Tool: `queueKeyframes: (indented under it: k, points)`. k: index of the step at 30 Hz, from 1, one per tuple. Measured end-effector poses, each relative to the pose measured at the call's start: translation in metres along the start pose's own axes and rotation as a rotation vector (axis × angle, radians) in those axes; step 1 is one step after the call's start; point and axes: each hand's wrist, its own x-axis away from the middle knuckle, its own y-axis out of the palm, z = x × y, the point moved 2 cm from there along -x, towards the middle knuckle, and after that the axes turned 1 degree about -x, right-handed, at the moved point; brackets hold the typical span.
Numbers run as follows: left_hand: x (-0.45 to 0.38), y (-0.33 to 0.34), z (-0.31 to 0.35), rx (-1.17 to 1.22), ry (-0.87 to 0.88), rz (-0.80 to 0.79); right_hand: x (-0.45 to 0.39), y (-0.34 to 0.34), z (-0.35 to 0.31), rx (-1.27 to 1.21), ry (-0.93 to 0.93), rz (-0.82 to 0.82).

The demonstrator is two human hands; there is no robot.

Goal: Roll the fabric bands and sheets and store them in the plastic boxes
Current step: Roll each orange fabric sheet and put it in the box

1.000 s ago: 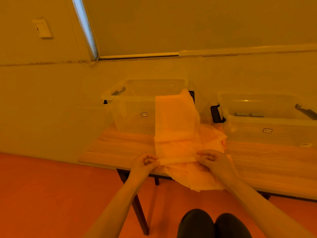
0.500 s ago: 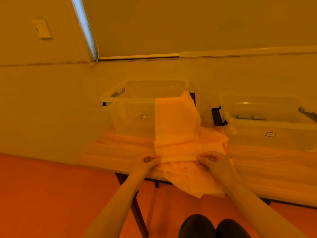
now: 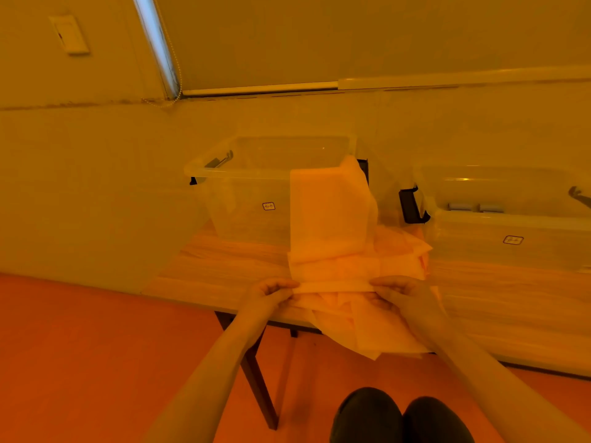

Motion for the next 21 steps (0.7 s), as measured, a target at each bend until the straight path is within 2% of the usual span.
queueKeyframes:
  k: [9, 15, 21]
  points:
    - [0.0010, 0.0008, 0.0011, -0.076, 0.019, 0.014, 0.0064, 0.0023, -0.0056, 0.186, -0.024, 0.027]
    - [0.0050, 0.0065, 0.0057, -0.088, 0.073, 0.038, 0.0072, 0.0031, -0.0049, 0.129, -0.054, 0.030]
    - [0.0052, 0.0061, 0.0040, -0.027, 0.046, 0.038, 0.0070, 0.0048, -0.0028, 0.119, -0.059, 0.071]
